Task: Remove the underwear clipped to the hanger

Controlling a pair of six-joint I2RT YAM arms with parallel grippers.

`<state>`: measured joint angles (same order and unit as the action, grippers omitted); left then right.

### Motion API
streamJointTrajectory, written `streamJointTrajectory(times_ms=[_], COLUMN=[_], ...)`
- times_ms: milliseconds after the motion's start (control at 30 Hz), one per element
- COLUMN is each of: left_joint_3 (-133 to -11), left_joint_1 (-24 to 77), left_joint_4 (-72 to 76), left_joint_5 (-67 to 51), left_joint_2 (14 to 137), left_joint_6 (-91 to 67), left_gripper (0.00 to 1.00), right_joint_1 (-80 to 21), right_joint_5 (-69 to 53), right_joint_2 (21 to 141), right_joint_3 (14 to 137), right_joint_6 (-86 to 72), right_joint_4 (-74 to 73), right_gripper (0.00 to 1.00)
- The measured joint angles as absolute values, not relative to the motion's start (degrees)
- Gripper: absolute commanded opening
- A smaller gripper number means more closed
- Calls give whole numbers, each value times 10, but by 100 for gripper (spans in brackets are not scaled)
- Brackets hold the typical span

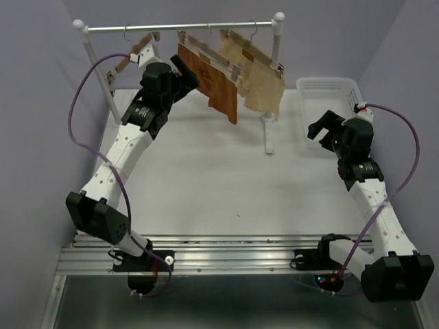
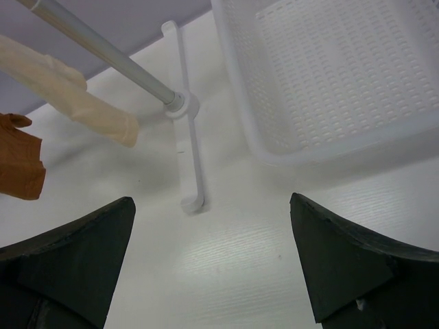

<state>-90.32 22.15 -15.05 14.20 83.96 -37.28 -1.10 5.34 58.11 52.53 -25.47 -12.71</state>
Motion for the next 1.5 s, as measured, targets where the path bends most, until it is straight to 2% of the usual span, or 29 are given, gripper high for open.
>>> streamJointTrajectory(times_ms=[333, 433, 1067, 1233, 1333, 1500], left_joint_3=[-1242, -1296, -1302, -1302, -1302, -1303], left_joint_1=[222, 222, 222, 221, 222, 222], left_joint_4=[-205, -202, -140, -116, -103, -83], left_joint_5=[76, 57, 9, 4, -2, -10], left_joint_2=[1081, 1124, 1173, 1189, 1197, 1208], left_joint_6=[-376, -380, -425, -437, -442, -453], left_gripper=[99, 99, 98, 88, 86, 71], right_joint_1=[-11, -11, -11, -11, -11, -11], right_joint_5=[58, 65, 106, 107, 107, 107], right_joint_2=[582, 582, 582, 582, 582, 586], right_joint_3=[525, 525, 525, 525, 525, 525], right_joint_6=[-246, -242, -232, -231, -229, -227], right_joint_4=[-137, -138, -142, -142, -142, -142], right_gripper=[100, 100, 100, 100, 100, 100])
